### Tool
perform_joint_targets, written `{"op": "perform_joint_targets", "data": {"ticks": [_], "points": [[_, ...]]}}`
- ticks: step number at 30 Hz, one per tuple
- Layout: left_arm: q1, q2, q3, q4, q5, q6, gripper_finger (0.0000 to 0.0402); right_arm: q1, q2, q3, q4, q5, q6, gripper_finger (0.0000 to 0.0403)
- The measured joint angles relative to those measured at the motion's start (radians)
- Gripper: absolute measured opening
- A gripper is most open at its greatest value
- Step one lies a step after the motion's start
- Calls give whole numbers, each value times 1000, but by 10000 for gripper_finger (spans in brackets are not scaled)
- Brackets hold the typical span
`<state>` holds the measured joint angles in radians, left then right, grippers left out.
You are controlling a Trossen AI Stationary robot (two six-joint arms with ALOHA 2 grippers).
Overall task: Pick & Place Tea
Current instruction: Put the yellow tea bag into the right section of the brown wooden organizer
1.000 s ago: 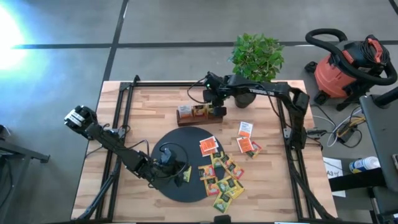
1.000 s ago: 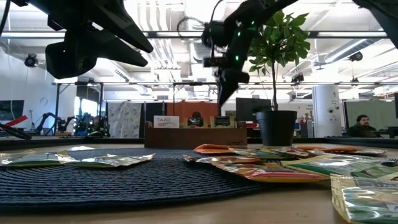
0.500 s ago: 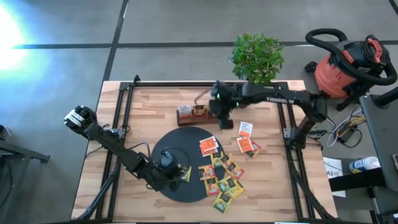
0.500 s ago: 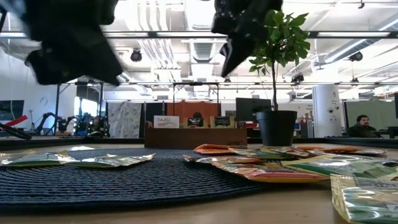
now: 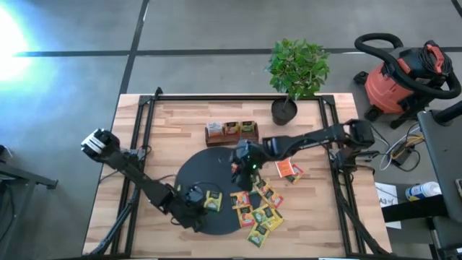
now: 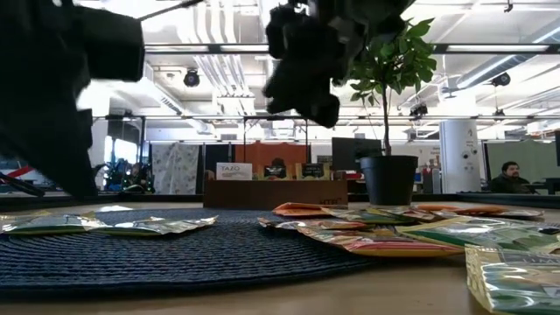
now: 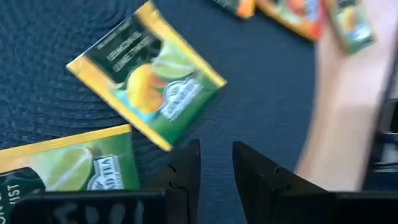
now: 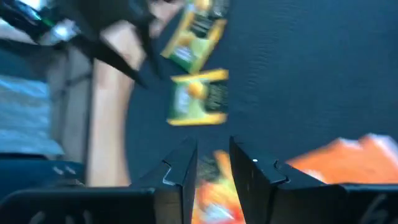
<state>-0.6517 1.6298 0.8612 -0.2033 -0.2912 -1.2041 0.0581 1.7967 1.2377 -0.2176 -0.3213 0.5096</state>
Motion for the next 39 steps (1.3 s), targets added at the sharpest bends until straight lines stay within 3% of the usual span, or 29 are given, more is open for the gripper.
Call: {"op": "perform_joint_targets", "data": {"ticks": [7, 17, 29, 39], "points": [[2, 60, 0, 2, -124, -55, 90, 34, 117, 36, 18, 1, 80, 93], [0, 119, 2, 49, -138, -55, 90, 48, 263, 123, 23, -22, 159, 93], [0, 153, 3, 84, -224, -62, 90, 52, 295, 141, 23, -68, 245, 93], [1, 155, 0, 99, -253, -62, 90, 51, 333, 140, 70, -39, 291, 93]]}}
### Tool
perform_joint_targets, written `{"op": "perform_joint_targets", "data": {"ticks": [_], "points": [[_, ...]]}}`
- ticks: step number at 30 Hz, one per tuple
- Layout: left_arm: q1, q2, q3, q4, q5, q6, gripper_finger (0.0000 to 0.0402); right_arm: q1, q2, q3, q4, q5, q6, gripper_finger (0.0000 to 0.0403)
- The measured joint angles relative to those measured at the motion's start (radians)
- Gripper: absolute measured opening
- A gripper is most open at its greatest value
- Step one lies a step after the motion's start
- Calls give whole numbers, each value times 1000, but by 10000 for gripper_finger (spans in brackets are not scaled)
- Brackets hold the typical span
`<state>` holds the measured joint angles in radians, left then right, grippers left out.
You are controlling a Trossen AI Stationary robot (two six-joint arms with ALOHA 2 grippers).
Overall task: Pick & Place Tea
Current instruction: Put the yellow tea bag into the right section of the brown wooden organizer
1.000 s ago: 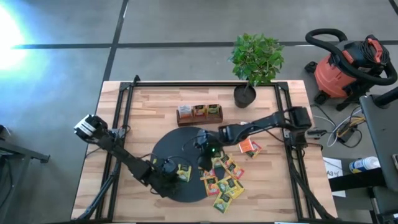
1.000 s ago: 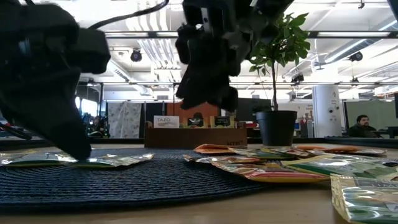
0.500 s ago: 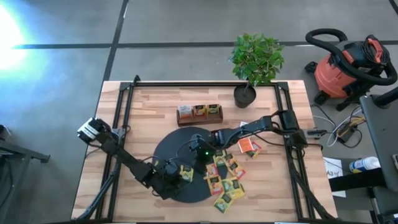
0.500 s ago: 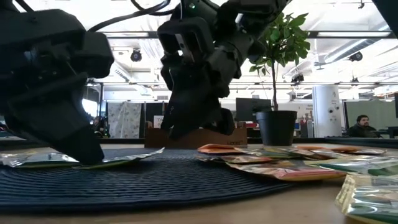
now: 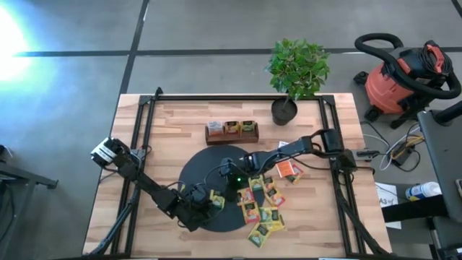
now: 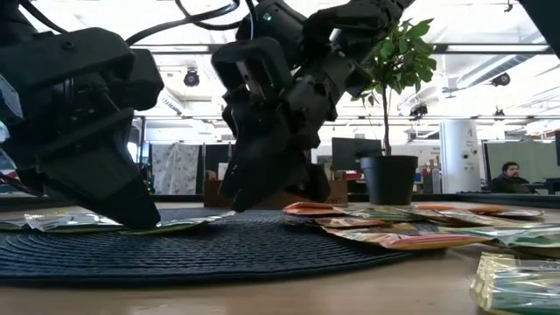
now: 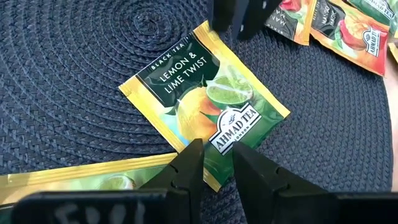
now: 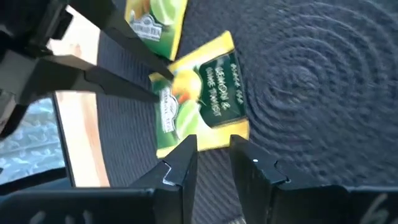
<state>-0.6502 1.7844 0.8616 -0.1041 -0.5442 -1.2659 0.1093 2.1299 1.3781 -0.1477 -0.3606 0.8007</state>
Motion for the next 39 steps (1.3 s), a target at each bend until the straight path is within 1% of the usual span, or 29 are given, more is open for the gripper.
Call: {"op": "perform_joint_targets", "data": {"ticks": [6, 16, 21, 26, 29, 39], "points": [[0, 1, 0, 16, -13, 0, 90, -1, 30, 0, 16, 13, 22, 93], [0, 1, 0, 18, -17, 1, 90, -9, 4, 7, 19, 24, 14, 93], [0, 1, 0, 18, -18, 1, 90, -24, -9, 7, -38, 74, 0, 93], [0, 1, 0, 18, -19, 5, 90, -24, 0, 7, -58, 67, 1, 93], [0, 1, 0, 18, -20, 6, 90, -23, 6, 6, -47, 44, 10, 93], [5, 1, 0, 20, -24, 8, 90, -13, 10, 6, -14, 38, 12, 93]]}}
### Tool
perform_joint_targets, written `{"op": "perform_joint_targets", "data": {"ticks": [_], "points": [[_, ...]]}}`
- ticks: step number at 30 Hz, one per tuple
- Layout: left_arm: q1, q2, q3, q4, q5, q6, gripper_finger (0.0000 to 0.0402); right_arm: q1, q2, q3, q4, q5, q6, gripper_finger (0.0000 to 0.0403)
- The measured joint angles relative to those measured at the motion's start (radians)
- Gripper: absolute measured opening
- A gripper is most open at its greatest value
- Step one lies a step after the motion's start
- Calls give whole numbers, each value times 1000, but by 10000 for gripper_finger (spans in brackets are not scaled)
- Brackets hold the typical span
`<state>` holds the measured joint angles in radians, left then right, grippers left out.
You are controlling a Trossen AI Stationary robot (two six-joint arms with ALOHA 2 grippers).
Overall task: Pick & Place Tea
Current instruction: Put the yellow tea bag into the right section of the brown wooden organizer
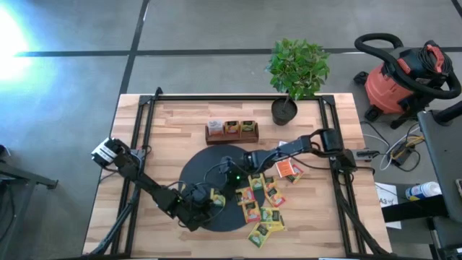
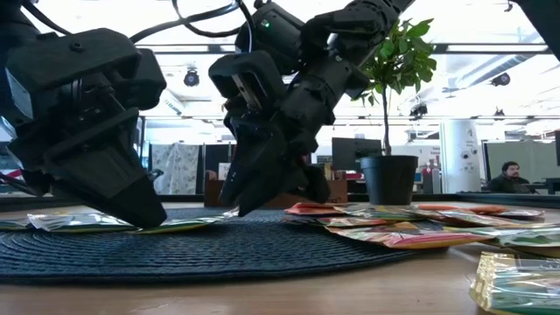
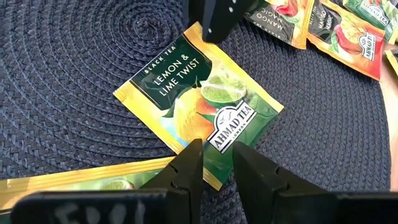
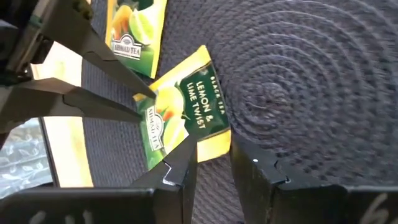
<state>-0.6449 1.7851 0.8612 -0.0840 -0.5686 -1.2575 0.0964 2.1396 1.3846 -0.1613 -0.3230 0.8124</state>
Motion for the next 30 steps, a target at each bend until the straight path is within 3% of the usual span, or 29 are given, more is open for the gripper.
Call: {"op": "perform_joint_targets", "data": {"ticks": [14, 25, 30], "points": [[16, 0, 0, 9, 1, 0, 90, 11, 17, -1, 91, -30, -7, 88], [13, -22, 23, 13, -4, 13, 90, 13, 16, -1, 31, 7, -58, 15], [13, -42, 29, 5, -18, 51, 90, 13, 12, -1, 26, 26, -71, 9]]}}
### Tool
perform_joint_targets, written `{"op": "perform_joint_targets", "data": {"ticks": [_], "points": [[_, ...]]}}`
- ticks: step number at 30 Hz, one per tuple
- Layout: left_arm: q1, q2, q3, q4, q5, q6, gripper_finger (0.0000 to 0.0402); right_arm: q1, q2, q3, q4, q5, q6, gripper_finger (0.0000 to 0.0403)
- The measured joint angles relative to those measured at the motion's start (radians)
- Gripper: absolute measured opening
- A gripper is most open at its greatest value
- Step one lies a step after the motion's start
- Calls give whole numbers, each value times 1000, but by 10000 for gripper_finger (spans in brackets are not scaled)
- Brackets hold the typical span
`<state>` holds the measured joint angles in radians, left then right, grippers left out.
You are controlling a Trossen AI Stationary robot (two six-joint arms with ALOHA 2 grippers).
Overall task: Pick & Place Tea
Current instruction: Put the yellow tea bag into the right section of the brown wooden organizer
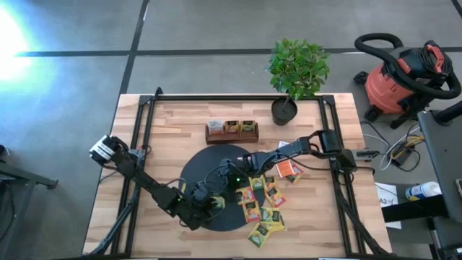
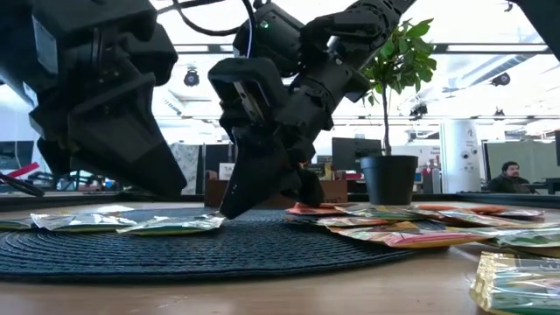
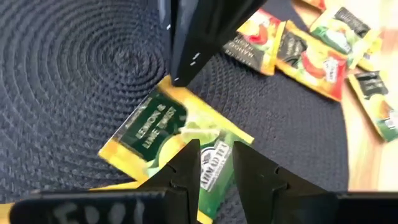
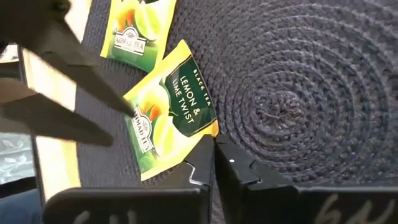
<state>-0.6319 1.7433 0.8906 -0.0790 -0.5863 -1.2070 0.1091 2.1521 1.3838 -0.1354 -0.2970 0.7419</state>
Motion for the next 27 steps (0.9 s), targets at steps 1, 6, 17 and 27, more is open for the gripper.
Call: {"op": "perform_joint_targets", "data": {"ticks": [1, 6, 17, 27], "points": [[0, -3, 1, -6, 0, 0, 90, -1, -2, 0, -2, 1, -3, 8], [-3, -10, 3, -19, 0, 0, 90, -2, -29, 0, -16, 2, -21, 8], [-12, -11, 3, -34, 27, -18, 90, -8, -53, 0, -48, 28, -52, 8], [-14, -11, -20, -35, 28, -39, 90, -20, -73, 0, -74, 30, -66, 8]]}}
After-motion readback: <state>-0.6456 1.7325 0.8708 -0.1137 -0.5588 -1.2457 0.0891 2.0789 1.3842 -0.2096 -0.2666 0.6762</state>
